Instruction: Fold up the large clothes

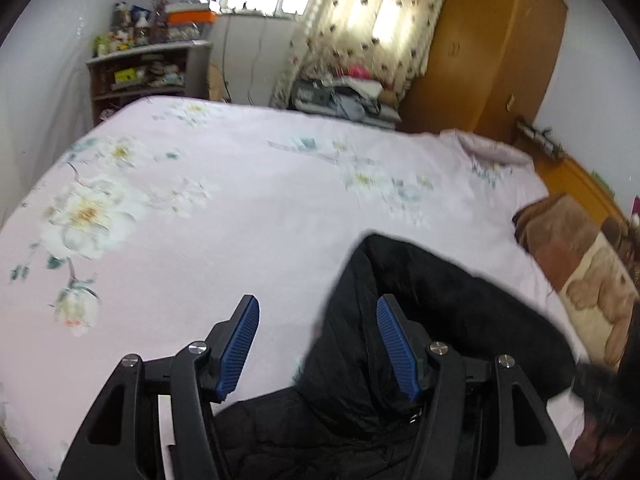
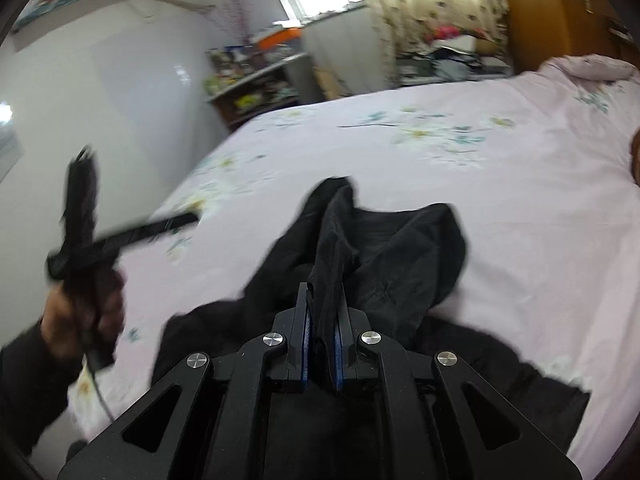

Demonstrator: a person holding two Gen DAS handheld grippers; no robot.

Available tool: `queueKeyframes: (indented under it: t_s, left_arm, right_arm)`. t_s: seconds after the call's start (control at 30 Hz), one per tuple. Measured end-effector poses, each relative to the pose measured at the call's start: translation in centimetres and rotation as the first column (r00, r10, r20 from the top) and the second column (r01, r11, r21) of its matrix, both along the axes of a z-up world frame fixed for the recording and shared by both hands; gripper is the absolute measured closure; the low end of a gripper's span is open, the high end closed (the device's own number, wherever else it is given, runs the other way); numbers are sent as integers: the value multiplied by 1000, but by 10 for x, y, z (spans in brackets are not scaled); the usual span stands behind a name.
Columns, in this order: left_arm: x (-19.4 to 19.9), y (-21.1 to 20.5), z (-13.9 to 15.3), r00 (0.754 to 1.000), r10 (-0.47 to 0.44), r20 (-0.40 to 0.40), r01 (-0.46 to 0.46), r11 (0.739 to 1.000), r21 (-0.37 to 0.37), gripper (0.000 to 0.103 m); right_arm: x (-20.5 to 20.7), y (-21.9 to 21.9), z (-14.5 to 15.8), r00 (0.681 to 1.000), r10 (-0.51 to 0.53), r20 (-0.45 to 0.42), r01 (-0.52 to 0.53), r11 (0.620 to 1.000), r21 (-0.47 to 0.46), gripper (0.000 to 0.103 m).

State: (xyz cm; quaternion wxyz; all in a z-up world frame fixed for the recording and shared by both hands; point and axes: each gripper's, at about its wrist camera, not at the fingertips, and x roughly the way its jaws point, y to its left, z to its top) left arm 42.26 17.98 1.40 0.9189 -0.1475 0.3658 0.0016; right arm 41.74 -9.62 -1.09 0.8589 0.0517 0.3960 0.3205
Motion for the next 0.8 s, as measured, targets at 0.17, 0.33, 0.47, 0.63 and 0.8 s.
queueKeyframes:
  t_s: [0.17, 0.33, 0.47, 0.63, 0.8]
  left_arm:
    - [-25, 6, 41, 999, 3, 53, -2, 1000, -14, 39]
    - [-26, -30, 51, 995, -84, 47, 84, 996, 19, 38]
    - [-18, -55, 55, 989, -138, 55, 138, 990, -7, 34]
    - [23, -79, 50, 976, -219, 13, 220, 974, -49, 23]
    - [55, -121, -2, 888, -402, -222, 396, 915, -72, 24]
  right_arm:
    - [-78, -1, -21, 993, 112, -48, -109, 993, 50, 95]
    - [-125, -23, -75, 983, 85, -160, -81, 996, 33, 95]
    - [-131, -36, -103, 977, 50, -208, -49, 999, 11, 95]
    - [-137, -35, -115, 977, 63, -205, -66, 998, -11, 95]
    - [-136, -32, -124, 976, 61, -211, -63, 998, 1, 95]
